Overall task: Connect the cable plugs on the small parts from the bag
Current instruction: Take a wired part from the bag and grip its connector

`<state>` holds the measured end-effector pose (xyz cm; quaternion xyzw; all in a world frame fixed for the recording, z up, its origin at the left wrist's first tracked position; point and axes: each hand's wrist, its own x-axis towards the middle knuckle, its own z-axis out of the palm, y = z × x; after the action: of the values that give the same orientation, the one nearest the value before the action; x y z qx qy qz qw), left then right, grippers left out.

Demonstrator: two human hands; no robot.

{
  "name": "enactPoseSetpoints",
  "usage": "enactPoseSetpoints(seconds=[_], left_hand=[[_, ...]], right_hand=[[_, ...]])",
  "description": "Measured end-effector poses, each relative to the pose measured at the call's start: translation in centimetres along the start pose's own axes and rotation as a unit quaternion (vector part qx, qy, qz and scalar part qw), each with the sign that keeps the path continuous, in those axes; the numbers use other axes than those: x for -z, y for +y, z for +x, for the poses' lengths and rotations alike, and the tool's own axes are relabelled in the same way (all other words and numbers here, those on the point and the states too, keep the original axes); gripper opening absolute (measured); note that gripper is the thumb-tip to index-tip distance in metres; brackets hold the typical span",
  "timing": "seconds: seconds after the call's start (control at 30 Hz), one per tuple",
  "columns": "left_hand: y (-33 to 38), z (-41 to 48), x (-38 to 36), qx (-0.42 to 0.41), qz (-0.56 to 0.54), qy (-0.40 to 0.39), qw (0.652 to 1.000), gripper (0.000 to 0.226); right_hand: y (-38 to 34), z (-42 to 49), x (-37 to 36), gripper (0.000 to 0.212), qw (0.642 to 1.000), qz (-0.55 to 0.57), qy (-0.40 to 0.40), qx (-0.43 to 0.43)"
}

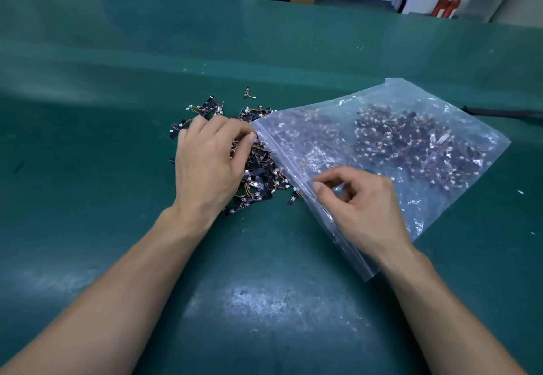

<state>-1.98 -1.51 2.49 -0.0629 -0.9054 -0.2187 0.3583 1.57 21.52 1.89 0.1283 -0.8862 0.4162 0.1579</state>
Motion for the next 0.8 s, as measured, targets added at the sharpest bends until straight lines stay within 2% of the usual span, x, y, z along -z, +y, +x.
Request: enactPoseSetpoints(seconds=[0.2,0.43,0.57,0.67,0.8], left_hand=[[0.30,-0.44,0.43,-0.020,-0.032,0.019,0.999,0.010],[0.08,-0.85,0.23,-0.002,0.005,-0.072,0.997,0.009],[0.23,-0.68,0.37,0.011,-0.012,-0.064,0.998,0.010],[0.34,-0.53,0.24,0.016,-0.006,-0.095,0.995,0.012],[0.53,-0.61,0.60,-0.018,-0.033,-0.080,0.996,0.013]], right_hand=[[0.17,0.03,-0.26,0.006,1.000,0.022,0.000,-0.009],[0.24,-0.07,-0.50,0.008,1.000,0.020,-0.012,-0.007],[0.22,-0.07,-0.64,0.007,0.999,0.031,-0.016,-0.014],[0.17,-0.07,-0.74,0.013,0.999,0.031,-0.017,-0.017],[0.17,-0.14,-0.71,0.012,0.999,0.036,-0.014,-0.022]])
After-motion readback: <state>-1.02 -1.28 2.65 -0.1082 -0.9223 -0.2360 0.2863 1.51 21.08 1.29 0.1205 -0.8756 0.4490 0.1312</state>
